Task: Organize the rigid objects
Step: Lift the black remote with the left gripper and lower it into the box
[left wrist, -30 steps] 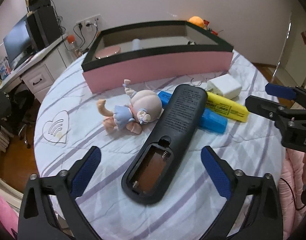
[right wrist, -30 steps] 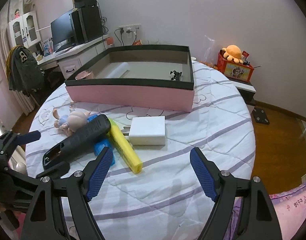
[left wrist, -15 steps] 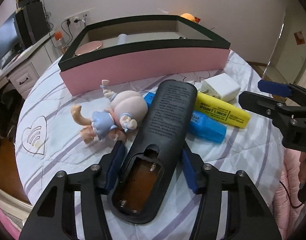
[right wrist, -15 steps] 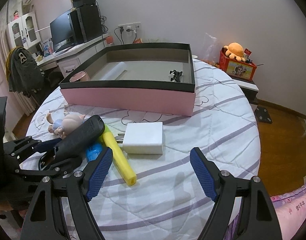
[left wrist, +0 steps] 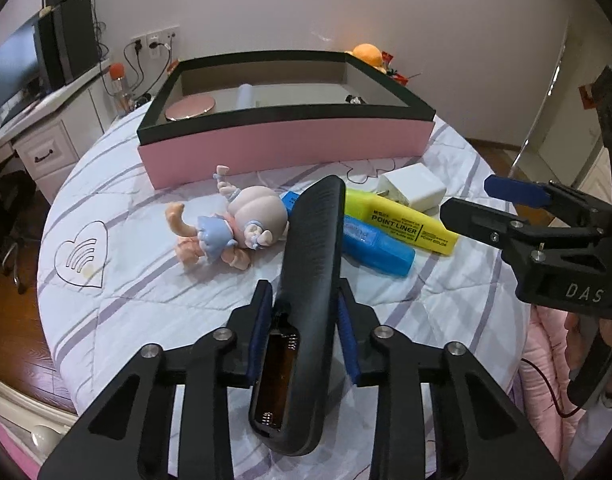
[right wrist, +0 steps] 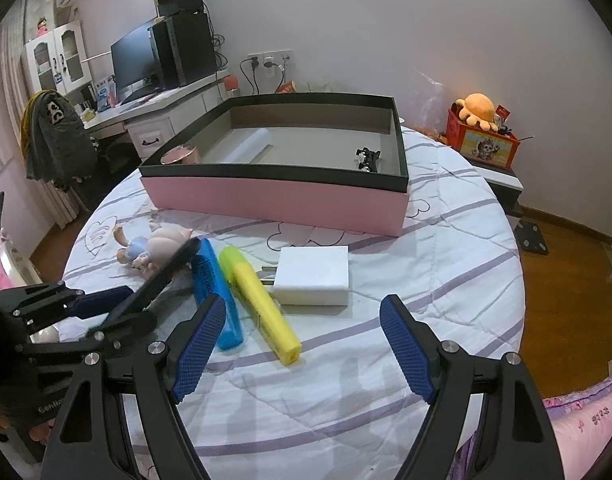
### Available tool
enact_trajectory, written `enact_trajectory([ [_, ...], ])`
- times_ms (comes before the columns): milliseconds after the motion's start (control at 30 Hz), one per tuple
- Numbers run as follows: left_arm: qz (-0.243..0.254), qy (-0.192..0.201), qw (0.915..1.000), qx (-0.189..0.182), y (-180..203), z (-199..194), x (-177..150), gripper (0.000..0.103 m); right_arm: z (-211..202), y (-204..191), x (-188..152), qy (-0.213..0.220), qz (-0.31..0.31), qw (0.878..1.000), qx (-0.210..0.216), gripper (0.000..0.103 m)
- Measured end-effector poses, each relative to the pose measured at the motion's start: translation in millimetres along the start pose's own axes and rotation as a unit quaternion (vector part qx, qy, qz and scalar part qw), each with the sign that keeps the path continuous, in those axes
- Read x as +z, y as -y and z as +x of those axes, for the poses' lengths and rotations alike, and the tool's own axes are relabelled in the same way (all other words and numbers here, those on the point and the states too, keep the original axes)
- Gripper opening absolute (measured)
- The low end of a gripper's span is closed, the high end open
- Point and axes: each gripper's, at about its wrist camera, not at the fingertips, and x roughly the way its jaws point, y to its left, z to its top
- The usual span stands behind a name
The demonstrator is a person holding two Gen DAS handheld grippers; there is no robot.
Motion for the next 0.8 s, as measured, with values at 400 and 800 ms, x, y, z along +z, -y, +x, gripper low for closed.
enact_trajectory([
  [400, -0.012, -0.02, 0.9997, 0.004, -9.5, 10.9, 0.3, 0.021, -1.1, -3.1, -2.8, -0.001, -0.001, 1.0, 0.002, 0.081],
  [800, -0.005, 0.021, 0.9997, 0.008, -1.6, -11.1, 13.6, 0.017, -6.2, -3.8, 3.5, 0.011, 0.0, 1.0, 0.002, 0.081],
])
